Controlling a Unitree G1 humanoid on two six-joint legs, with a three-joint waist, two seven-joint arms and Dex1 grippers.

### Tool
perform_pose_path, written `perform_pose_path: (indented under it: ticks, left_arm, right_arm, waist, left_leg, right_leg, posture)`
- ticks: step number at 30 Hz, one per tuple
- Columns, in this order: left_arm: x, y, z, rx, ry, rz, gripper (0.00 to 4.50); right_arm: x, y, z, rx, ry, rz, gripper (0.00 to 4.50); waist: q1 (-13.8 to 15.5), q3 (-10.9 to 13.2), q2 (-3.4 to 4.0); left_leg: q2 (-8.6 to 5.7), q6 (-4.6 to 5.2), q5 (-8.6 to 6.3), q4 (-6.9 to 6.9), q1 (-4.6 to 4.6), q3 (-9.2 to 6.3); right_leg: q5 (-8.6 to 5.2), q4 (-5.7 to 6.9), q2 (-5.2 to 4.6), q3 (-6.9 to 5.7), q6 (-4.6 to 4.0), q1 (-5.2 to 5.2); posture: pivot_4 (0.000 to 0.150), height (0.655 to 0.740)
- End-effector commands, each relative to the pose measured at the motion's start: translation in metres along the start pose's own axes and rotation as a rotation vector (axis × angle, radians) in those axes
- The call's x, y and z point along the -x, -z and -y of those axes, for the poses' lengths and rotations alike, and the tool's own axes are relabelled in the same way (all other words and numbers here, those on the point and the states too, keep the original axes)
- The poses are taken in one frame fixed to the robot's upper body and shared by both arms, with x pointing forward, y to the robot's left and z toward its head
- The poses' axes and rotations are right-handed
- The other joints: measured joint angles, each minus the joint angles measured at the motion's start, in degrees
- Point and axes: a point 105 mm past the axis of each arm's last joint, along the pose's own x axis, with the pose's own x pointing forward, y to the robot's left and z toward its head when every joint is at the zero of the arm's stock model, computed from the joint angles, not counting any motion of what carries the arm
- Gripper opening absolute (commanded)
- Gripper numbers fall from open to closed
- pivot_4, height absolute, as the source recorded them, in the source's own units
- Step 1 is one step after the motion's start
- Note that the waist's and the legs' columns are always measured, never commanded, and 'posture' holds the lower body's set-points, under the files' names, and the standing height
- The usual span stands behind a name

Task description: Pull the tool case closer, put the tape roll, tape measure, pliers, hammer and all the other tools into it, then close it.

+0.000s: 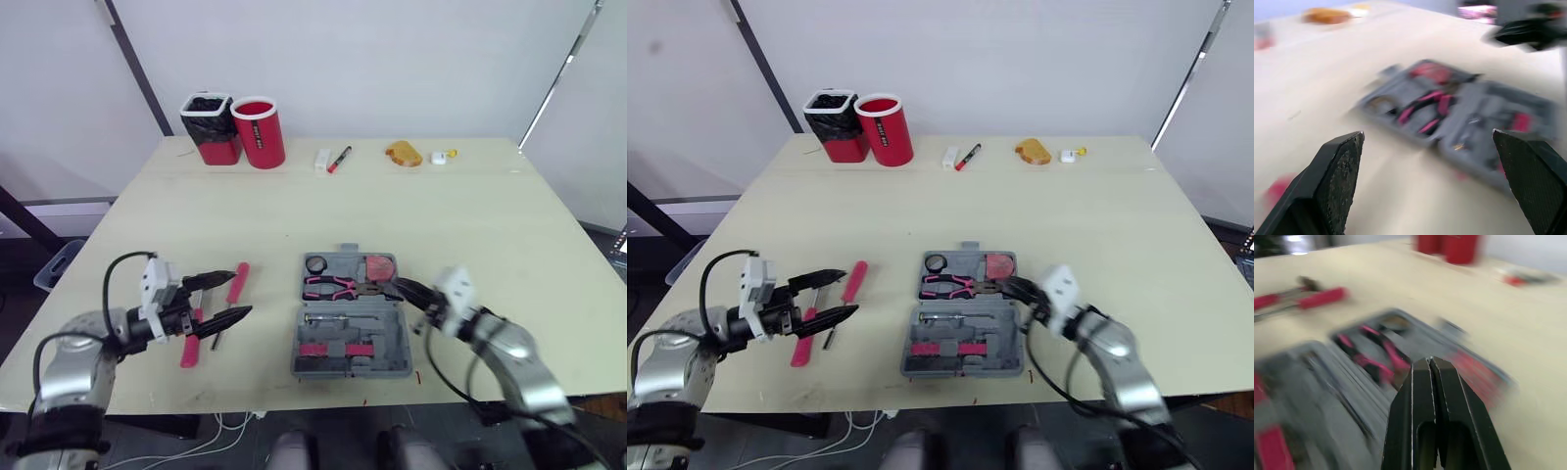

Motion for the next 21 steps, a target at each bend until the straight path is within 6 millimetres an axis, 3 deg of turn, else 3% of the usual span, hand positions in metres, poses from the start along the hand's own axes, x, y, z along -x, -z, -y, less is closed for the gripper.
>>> perform_pose_path:
  ticks: [1, 4, 9, 10, 16, 21]
  left_arm:
    - [0.020, 0.002, -0.012, -0.018, -0.140, 0.011, 4.50]
    - [0.044, 0.019, -0.022, 0.016, -0.275, -0.011, 4.50]
    - [0.076, 0.043, -0.025, 0.068, -0.381, -0.065, 4.50]
    - [0.083, 0.048, -0.025, 0.076, -0.409, -0.074, 4.50]
    - [0.109, 0.069, -0.018, 0.120, -0.490, -0.125, 4.50]
    - [0.124, 0.082, -0.011, 0.153, -0.516, -0.161, 4.50]
  right_arm:
    - [0.033, -0.012, 0.017, -0.022, 0.108, 0.056, 0.79]
    - [0.075, 0.005, 0.027, -0.051, 0.205, 0.006, 1.95]
    - [0.121, 0.021, 0.030, -0.070, 0.290, -0.054, 4.19]
    - [0.132, 0.024, 0.031, -0.080, 0.317, -0.064, 4.36]
    - [0.180, 0.037, 0.021, -0.137, 0.394, -0.115, 4.36]
    - [0.205, 0.042, 0.015, -0.175, 0.442, -0.148, 4.36]
  waist:
    - [-0.15, 0.01, -0.01]
    - [-0.04, -0.03, 0.06]
    - [-0.22, -0.04, 0.01]
    - [-0.21, -0.05, 0.01]
    - [0.00, -0.10, -0.07]
    - [-0.03, -0.16, -0.13]
  left_leg:
    - [0.00, 0.00, 0.00, 0.00, 0.02, 0.01]
    - [0.02, 0.00, 0.01, -0.01, 0.20, -0.04]
    - [0.02, 0.00, 0.01, 0.01, 0.22, 0.04]
    - [0.03, 0.00, 0.01, 0.03, 0.23, 0.05]
    - [0.03, -0.01, -0.01, -0.04, 0.21, 0.06]
    - [0.13, -0.03, -0.02, -0.03, 0.25, 0.03]
  right_leg:
    - [0.00, 0.01, 0.01, 0.00, 0.00, -0.01]
    - [-0.03, 0.07, 0.04, -0.01, -0.07, 0.10]
    - [-0.15, 0.03, 0.01, 0.02, -0.12, 0.12]
    - [-0.23, 0.04, -0.01, 0.02, 0.01, 0.12]
    - [-0.24, -0.01, -0.10, -0.03, -0.02, 0.12]
    - [-0.26, -0.02, -0.22, -0.02, 0.01, 0.10]
  posture:
    - [0.150, 0.7400]
    - [0.150, 0.7400]
    - [0.150, 0.7400]
    - [0.150, 0.7400]
    - [0.150, 0.7400]
    - [0.150, 0.7400]
